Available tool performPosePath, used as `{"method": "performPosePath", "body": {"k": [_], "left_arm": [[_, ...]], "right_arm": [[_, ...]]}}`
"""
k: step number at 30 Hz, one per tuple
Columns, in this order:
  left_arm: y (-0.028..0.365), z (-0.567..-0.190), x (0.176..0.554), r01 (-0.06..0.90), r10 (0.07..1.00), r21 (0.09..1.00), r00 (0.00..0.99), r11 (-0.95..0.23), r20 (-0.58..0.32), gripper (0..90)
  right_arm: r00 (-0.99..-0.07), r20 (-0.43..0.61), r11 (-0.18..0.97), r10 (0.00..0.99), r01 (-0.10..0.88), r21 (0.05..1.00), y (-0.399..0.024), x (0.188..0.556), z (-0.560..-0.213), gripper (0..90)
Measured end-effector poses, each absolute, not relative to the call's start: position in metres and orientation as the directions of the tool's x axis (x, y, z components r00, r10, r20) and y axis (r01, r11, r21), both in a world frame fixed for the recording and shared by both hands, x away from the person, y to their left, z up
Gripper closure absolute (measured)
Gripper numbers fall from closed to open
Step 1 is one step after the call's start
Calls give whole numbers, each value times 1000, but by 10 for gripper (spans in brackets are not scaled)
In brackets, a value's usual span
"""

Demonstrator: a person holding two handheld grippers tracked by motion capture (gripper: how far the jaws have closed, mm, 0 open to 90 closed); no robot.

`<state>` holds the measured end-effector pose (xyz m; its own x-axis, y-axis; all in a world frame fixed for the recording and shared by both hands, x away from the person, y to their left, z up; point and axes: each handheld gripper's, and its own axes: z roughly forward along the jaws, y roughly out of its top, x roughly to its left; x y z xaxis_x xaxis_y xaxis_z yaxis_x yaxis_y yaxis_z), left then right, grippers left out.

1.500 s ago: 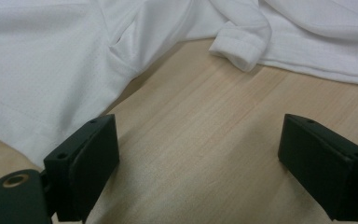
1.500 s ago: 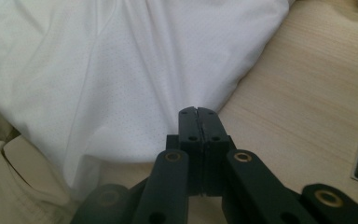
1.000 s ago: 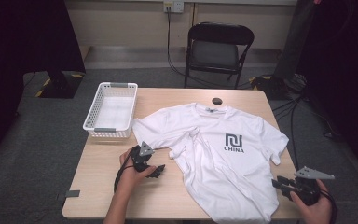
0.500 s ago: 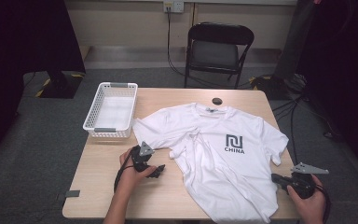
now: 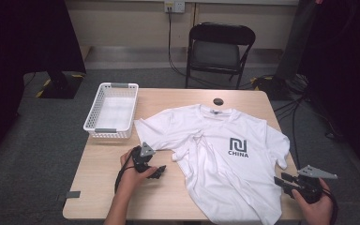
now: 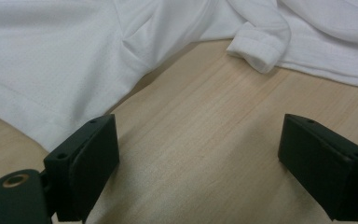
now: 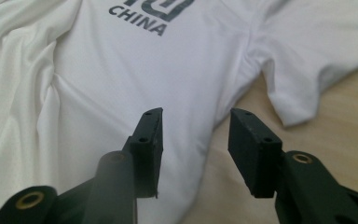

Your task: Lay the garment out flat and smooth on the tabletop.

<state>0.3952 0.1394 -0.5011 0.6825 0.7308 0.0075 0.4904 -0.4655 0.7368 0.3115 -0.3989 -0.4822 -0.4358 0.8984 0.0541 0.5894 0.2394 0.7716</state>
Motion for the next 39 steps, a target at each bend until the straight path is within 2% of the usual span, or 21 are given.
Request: {"method": "performPosePath", "body": {"k": [4, 8, 17, 23, 31, 39], "left_arm": [[139, -501, 395, 490, 729, 736, 684, -467, 7, 114], [139, -501, 395, 487, 724, 734, 690, -473, 8, 102], [139, -501, 396, 486, 720, 734, 694, -475, 7, 96], [139, -501, 395, 472, 700, 733, 714, -490, 7, 96], [125, -498, 391, 447, 661, 745, 751, -495, -11, 149], [99, -492, 395, 380, 626, 779, 780, -499, 20, 395]], "right_arm": [[-483, -12, 313, 875, 547, 777, -384, 328, -480, 427], [-497, -14, 323, 868, 542, 776, -375, 347, -482, 331], [-505, -24, 357, 863, 574, 737, -373, 367, -499, 197], [-504, -10, 339, 864, 567, 751, -374, 367, -502, 190], [-503, -9, 338, 864, 567, 751, -374, 367, -502, 190], [-503, -9, 338, 864, 567, 751, -374, 367, -502, 190]]}}
